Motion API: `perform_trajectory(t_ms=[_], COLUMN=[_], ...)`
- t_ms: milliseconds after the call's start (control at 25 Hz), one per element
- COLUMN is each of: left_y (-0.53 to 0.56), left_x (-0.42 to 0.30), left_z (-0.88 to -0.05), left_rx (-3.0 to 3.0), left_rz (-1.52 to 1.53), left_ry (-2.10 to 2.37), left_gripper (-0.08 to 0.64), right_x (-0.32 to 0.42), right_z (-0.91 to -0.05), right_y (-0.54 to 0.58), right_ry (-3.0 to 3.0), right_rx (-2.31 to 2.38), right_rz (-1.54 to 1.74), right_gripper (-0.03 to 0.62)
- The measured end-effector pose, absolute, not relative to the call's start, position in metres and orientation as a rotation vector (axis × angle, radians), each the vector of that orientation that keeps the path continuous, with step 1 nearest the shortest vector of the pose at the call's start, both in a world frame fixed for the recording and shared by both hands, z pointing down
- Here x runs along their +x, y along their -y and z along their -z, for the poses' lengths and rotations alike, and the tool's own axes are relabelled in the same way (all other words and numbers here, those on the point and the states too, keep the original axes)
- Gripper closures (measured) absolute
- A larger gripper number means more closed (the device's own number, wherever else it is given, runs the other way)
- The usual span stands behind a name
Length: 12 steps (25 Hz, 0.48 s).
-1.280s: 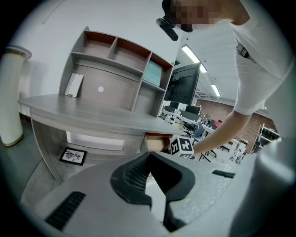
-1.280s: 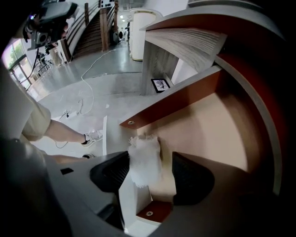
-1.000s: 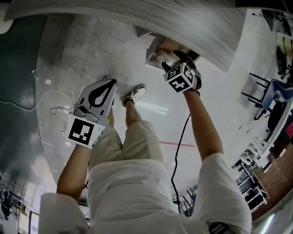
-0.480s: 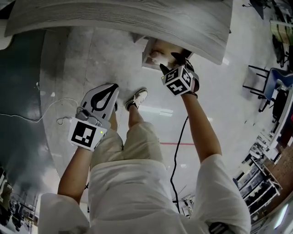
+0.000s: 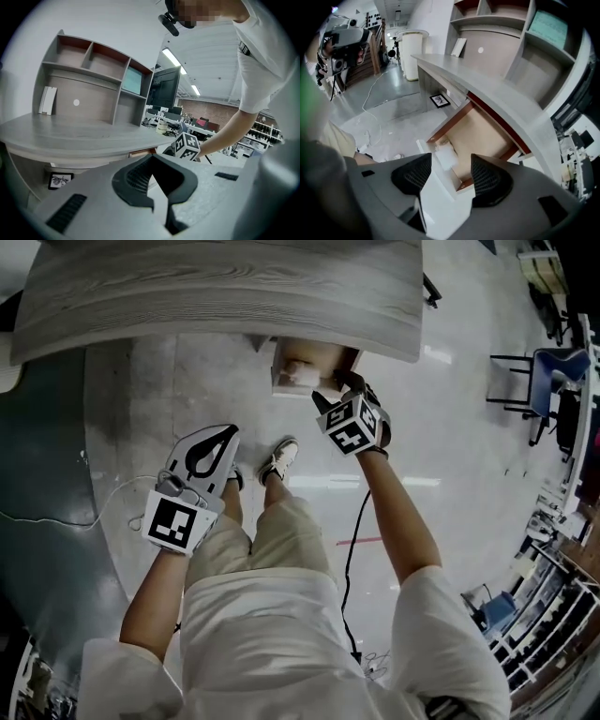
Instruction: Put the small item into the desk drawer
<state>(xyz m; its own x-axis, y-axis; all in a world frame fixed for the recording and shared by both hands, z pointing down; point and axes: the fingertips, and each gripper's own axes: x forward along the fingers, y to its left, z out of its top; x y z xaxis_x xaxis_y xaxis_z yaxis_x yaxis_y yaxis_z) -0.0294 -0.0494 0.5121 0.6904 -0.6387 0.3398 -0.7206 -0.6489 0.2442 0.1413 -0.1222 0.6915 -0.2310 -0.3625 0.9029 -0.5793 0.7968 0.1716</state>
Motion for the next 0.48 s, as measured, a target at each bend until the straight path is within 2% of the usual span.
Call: perform_trajectory(t_ms=[120, 480], left_y=[0.049, 0.055], left_x=[-0.023, -0.016], left_z=[-0.493, -0.435], left_rx=[2.582, 2.696], left_rz=[-0.302, -0.279], left_ry=[1.034, 0.976], left_gripper=[0.555, 0.555], right_x=[0.147, 0.158], right_z=[-0.673, -0.602], right_y=[0.116, 0.113], right_ry=[1.861, 1.935], right_rx=[0.789, 1.074], right_rz=[-0.297, -0.464], right_gripper=[0.342, 0.443])
